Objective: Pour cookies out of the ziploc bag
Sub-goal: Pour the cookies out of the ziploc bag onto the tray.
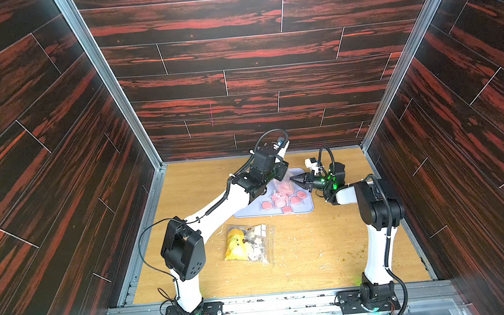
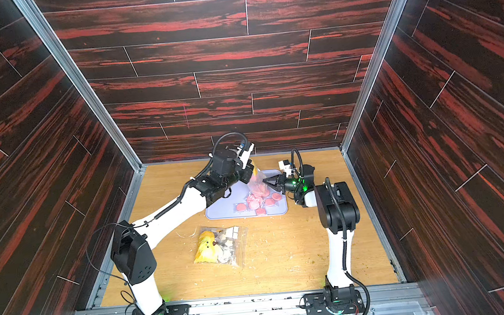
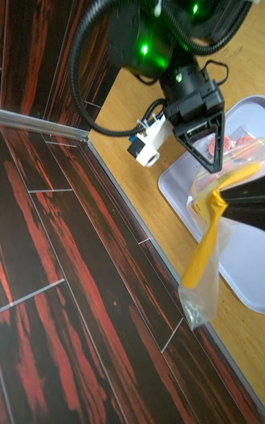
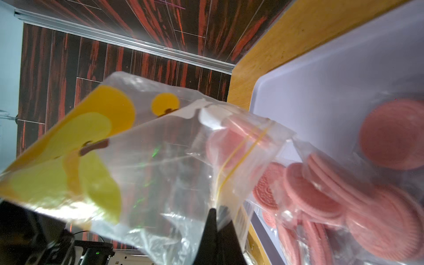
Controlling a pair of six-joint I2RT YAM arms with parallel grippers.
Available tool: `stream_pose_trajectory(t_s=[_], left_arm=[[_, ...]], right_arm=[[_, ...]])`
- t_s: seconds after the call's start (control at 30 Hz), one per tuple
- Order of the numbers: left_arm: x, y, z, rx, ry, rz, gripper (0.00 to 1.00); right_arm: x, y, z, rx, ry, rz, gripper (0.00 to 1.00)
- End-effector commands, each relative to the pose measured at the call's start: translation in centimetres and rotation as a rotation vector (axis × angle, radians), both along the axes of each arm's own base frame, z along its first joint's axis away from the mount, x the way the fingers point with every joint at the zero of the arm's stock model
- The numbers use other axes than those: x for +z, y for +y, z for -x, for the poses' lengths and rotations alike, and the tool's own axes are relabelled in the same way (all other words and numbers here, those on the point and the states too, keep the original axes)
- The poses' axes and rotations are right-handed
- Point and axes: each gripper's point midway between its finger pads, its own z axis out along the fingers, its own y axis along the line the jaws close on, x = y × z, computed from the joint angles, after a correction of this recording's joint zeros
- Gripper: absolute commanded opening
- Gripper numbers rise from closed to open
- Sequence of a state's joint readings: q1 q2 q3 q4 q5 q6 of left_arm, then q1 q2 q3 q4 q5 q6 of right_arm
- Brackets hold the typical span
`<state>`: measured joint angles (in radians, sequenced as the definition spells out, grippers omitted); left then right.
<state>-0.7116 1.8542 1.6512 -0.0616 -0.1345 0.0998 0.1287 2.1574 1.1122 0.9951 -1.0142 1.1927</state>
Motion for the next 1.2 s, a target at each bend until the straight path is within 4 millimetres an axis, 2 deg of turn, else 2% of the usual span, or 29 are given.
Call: stream_pose_trajectory(t_s=[0.0,0.3,0.63,1.17], left_arm=[[2.5,0.0,1.1,-0.008,-0.06,-0.027,0.0],[1.7,-1.1,2.1,-0.019,-0.077,-0.097,0.0],[1.7,-2.4,3.1,-0.026,-0.127,-0.166,0.0],[1.2,-2.7,3.6,-0.017,-0.15,-0.221,0.0]], right_arm=[[-1.6,0.2,0.3,0.015,0.002,-0.004,0.04],[-2.1,0.2,0.8,0.026,0.004,-0.012,0.04],[-1.2,0.1,1.1,0.032,-0.028,-0.04,0.04],[-2.0,-0.5,1.4,0.016,-0.009,-0.03,0.05]])
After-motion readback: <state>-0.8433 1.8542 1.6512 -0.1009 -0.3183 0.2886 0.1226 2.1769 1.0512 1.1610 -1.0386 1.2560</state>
